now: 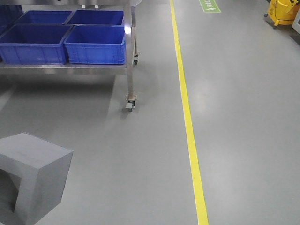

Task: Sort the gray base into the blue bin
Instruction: 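Drive the base away from the table holding the block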

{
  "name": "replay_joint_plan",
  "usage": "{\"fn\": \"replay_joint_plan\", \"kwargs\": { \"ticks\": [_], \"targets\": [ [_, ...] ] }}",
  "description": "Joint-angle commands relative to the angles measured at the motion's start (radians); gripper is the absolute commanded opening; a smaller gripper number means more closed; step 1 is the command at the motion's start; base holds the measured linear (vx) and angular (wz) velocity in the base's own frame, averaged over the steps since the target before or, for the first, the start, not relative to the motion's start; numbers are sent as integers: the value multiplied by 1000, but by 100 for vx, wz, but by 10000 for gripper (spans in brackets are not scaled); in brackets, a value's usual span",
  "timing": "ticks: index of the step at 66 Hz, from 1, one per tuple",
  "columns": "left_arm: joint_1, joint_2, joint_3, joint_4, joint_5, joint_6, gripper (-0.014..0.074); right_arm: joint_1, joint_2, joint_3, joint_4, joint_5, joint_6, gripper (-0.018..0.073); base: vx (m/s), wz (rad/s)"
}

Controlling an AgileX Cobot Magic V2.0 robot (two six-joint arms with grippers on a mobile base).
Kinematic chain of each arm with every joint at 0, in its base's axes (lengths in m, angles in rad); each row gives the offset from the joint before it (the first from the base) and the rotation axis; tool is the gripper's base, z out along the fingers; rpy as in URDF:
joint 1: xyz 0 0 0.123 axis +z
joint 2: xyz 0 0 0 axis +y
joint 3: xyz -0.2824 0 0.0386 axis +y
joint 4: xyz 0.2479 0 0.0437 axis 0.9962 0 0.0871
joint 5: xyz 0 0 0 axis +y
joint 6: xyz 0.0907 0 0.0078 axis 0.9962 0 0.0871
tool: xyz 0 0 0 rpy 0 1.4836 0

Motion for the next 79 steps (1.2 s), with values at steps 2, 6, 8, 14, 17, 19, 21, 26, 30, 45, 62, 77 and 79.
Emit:
{"fn": "replay_joint_plan", "kwargs": {
  "ticks": [2, 6, 8, 14, 17, 19, 21, 26, 30, 45, 62, 77, 79],
  "targets": [
    [-2, 7, -30, -3, -113, -4, -6, -3, -12, 15, -6, -74, -6, -9, 42, -12],
    [-2, 7, -30, -3, -113, -4, -6, -3, -12, 15, -6, -74, -6, -9, 42, -10],
    [-2, 7, -30, -3, -113, -4, -6, -3, -12, 15, -6, -74, -6, -9, 42, -8],
    [-2, 7, -30, -3, -113, -4, -6, -3, -12, 15, -6, -74, -6, -9, 43, -6],
    [-2, 7, -30, -3, -113, -4, -6, -3, -12, 15, -6, -74, -6, -9, 43, -4],
    [-2, 7, -30, -3, -113, -4, -6, -3, -12, 15, -6, -74, -6, -9, 43, -3],
    [-2, 7, -30, -3, -113, -4, -6, -3, -12, 15, -6, -74, -6, -9, 43, -1],
    [-2, 7, -30, -3, -113, -4, -6, -3, -12, 15, -6, -74, -6, -9, 43, 1],
    [-2, 7, -30, -3, -113, -4, -6, -3, -12, 15, -6, -74, -6, -9, 44, 4],
    [-2, 7, -30, -3, -113, -4, -6, -3, -12, 15, -6, -74, -6, -9, 43, 8],
    [-2, 7, -30, -3, -112, -4, -6, -3, -12, 15, -6, -74, -6, -9, 40, 10],
    [-2, 7, -30, -3, -112, -4, -6, -3, -12, 15, -6, -74, -6, -9, 37, 13],
    [-2, 7, -30, -3, -112, -4, -6, -3, -12, 15, -6, -74, -6, -9, 37, 18]
  ]
}}
